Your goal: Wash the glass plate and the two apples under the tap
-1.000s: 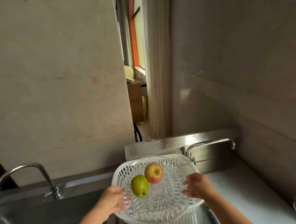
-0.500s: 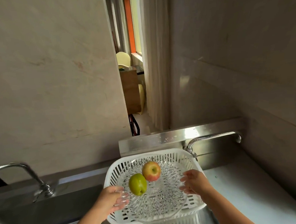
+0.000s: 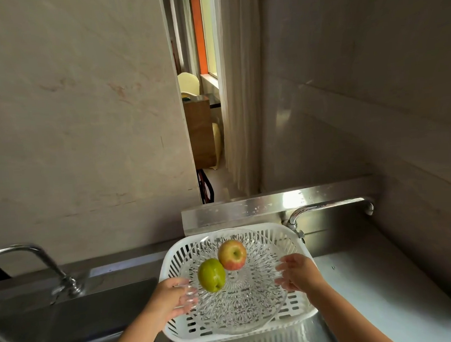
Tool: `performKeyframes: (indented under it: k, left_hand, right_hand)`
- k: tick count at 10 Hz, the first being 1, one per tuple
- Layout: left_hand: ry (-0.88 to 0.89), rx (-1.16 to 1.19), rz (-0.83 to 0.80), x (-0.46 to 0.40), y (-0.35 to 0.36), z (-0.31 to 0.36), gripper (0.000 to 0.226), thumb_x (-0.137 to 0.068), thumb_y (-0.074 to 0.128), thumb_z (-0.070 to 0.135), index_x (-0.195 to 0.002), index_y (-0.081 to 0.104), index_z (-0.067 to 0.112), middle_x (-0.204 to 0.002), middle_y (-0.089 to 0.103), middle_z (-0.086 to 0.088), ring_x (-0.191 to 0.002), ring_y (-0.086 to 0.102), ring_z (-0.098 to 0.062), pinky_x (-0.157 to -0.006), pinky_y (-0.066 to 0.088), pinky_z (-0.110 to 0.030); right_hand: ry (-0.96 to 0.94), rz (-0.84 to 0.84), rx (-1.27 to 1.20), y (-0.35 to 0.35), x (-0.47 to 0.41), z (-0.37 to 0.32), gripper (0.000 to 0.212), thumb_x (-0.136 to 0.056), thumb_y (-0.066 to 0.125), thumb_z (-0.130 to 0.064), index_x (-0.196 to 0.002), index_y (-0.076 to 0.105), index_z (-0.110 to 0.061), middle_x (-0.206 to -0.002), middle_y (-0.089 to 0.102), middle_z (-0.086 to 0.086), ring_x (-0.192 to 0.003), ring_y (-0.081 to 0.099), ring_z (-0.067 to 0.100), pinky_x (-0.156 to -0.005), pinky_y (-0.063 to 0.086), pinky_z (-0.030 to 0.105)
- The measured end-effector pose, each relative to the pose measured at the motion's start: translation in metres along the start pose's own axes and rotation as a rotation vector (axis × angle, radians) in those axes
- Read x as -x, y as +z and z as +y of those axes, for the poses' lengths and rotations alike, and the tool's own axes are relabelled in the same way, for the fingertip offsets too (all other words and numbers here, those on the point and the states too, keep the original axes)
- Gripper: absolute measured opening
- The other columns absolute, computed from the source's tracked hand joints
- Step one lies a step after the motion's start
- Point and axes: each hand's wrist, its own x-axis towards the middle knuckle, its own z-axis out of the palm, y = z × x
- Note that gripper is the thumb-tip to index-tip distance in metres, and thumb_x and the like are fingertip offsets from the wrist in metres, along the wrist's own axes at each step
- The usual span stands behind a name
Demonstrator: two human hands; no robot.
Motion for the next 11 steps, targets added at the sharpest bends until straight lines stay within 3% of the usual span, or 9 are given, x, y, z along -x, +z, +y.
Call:
performKeyframes:
  k: [3,5,7,8,9,10,11]
  left_hand:
    - [-0.004,0.01,0.018,-0.002,0.001,-0.001,0.03,-0.09,0.048,-0.004,-0.12,0.051,0.0,-0.085,0.066,-0.013,-0.071,0.066,-0.024,-0.058,0.051,-0.031]
    - [-0.005,0.045,0.025,0.005,0.0,0.002,0.042,-0.087,0.051,-0.006,-0.128,0.045,0.001,-0.087,0.063,-0.014,-0.077,0.063,-0.027,-0.066,0.052,-0.037]
    - [-0.003,0.063,0.025,0.01,0.0,0.003,0.049,-0.086,0.053,-0.007,-0.132,0.041,0.002,-0.098,0.062,-0.018,-0.092,0.061,-0.033,-0.078,0.051,-0.043]
    - [0.0,0.063,0.032,0.011,-0.002,0.003,0.051,-0.085,0.055,-0.006,-0.133,0.041,0.004,-0.109,0.061,-0.022,-0.094,0.063,-0.033,-0.075,0.053,-0.043]
    - [0.002,0.053,0.022,0.012,-0.004,0.003,0.05,-0.085,0.055,-0.005,-0.132,0.041,0.005,-0.112,0.061,-0.021,-0.095,0.063,-0.032,-0.073,0.054,-0.042]
    - [0.011,-0.019,0.025,0.017,-0.011,0.008,0.047,-0.084,0.056,-0.004,-0.128,0.045,0.007,-0.1,0.063,-0.015,-0.086,0.064,-0.027,-0.065,0.055,-0.037]
    - [0.027,-0.087,0.034,0.029,-0.015,0.015,0.047,-0.084,0.057,-0.002,-0.128,0.045,0.008,-0.105,0.062,-0.016,-0.089,0.063,-0.027,-0.063,0.055,-0.035]
  right_hand:
    - [0.003,0.006,-0.043,0.0,-0.002,0.001,0.031,-0.083,0.046,0.014,-0.108,0.055,-0.002,-0.099,0.065,0.012,-0.06,0.067,0.02,-0.057,0.056,0.03]
    - [0.016,0.002,-0.079,-0.001,0.004,-0.001,0.028,-0.085,0.055,0.005,-0.112,0.056,-0.001,-0.098,0.066,0.019,-0.071,0.067,0.025,-0.062,0.057,0.033]
    - [0.014,-0.01,-0.08,-0.002,0.009,-0.003,0.032,-0.085,0.058,0.003,-0.117,0.055,-0.001,-0.096,0.066,0.018,-0.067,0.066,0.022,-0.063,0.057,0.033]
    - [0.007,-0.009,-0.064,-0.004,0.01,-0.004,0.035,-0.086,0.057,0.002,-0.12,0.053,0.0,-0.099,0.066,0.019,-0.066,0.066,0.021,-0.06,0.057,0.032]
    - [-0.006,-0.009,-0.051,-0.007,0.012,-0.003,0.035,-0.085,0.058,0.002,-0.12,0.053,0.001,-0.103,0.066,0.022,-0.069,0.067,0.025,-0.067,0.06,0.038]
    - [0.005,0.014,0.017,-0.014,0.017,-0.005,0.036,-0.085,0.058,0.001,-0.121,0.053,0.0,-0.101,0.068,0.022,-0.08,0.069,0.031,-0.069,0.061,0.04]
    - [-0.002,0.019,0.054,-0.019,0.027,-0.01,0.037,-0.084,0.058,0.0,-0.121,0.054,0.0,-0.091,0.066,0.017,-0.069,0.068,0.025,-0.054,0.059,0.03]
